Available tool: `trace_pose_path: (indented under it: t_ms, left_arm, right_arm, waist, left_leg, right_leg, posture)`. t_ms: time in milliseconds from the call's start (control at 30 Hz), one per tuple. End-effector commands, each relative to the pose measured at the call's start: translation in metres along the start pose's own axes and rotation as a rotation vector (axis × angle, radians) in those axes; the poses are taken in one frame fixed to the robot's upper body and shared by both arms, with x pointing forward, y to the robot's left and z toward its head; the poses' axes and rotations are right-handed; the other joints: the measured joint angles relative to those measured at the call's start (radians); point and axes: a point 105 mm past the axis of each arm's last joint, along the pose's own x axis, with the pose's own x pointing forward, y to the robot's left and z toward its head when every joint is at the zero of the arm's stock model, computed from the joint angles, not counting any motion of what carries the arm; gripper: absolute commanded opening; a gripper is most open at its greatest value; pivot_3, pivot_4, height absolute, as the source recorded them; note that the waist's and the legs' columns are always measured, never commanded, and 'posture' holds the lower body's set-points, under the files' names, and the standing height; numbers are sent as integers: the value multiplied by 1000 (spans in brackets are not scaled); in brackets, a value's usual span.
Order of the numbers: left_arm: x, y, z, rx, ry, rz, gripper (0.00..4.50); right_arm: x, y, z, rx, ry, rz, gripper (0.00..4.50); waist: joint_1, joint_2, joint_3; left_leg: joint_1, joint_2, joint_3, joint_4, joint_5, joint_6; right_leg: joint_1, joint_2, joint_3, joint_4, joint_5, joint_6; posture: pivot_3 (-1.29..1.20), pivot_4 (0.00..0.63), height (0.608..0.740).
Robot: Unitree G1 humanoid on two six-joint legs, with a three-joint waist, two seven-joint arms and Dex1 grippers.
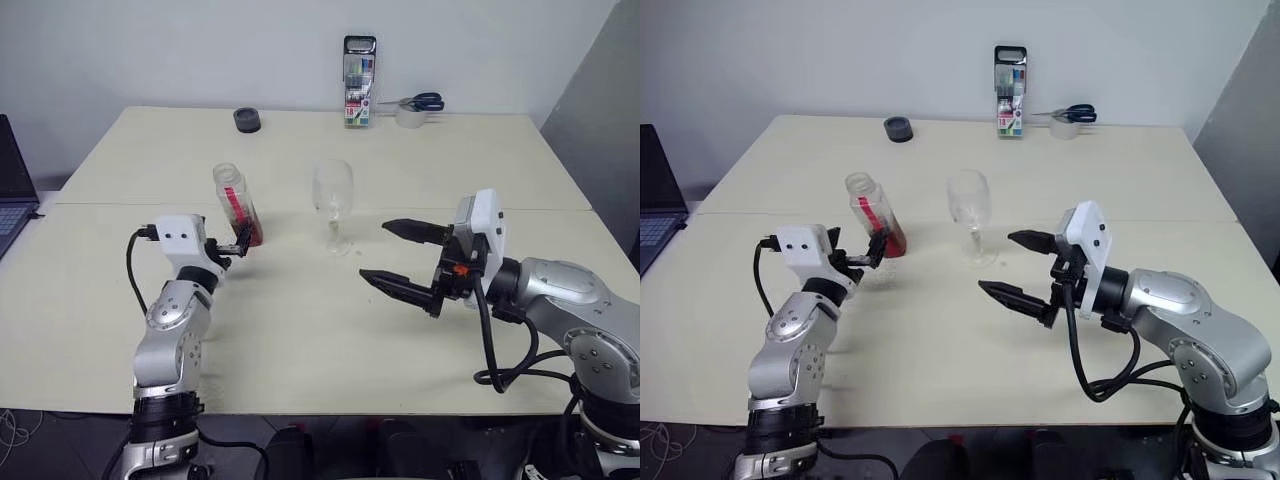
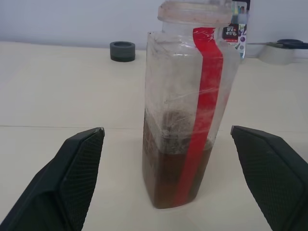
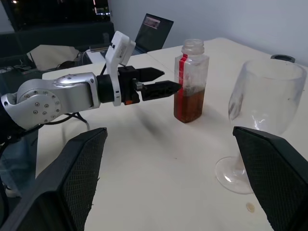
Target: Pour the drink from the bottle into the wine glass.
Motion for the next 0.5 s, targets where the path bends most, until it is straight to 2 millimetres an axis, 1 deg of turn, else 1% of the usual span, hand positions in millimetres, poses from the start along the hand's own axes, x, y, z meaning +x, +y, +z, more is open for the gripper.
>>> trace_pose_path:
  t_ms: [33, 200, 333, 500]
  left_arm:
    - [7, 3, 14, 19, -66, 5, 4500]
    - [19, 1, 6, 6, -60, -21, 4500]
    - [29, -1, 5, -3, -69, -33, 4500]
    - [36, -4, -1, -9, -67, -56, 4500]
  right_arm:
    - [-1, 3, 8, -30, -22, -1, 4470]
    - [-4, 4, 6, -30, -6, -2, 4470]
    - [-3, 4, 7, -33, -7, -4, 4470]
    - [-2, 3, 8, -35, -11, -16, 4470]
  waist:
    - [0, 0, 0]
    - [0, 0, 0]
    - [0, 0, 0]
    - [0, 0, 0]
  left_leg:
    - [0, 0, 0, 0, 0, 0]
    - [0, 0, 0, 0, 0, 0]
    - [0, 0, 0, 0, 0, 0]
    - [0, 0, 0, 0, 0, 0]
  right_leg:
    - [0, 0, 0, 0, 0, 0]
    - [0, 0, 0, 0, 0, 0]
    - [0, 0, 0, 0, 0, 0]
    - [0, 0, 0, 0, 0, 0]
  posture:
    - [0, 150, 740]
    - [0, 150, 740]
    - [0, 150, 740]
    - [0, 150, 740]
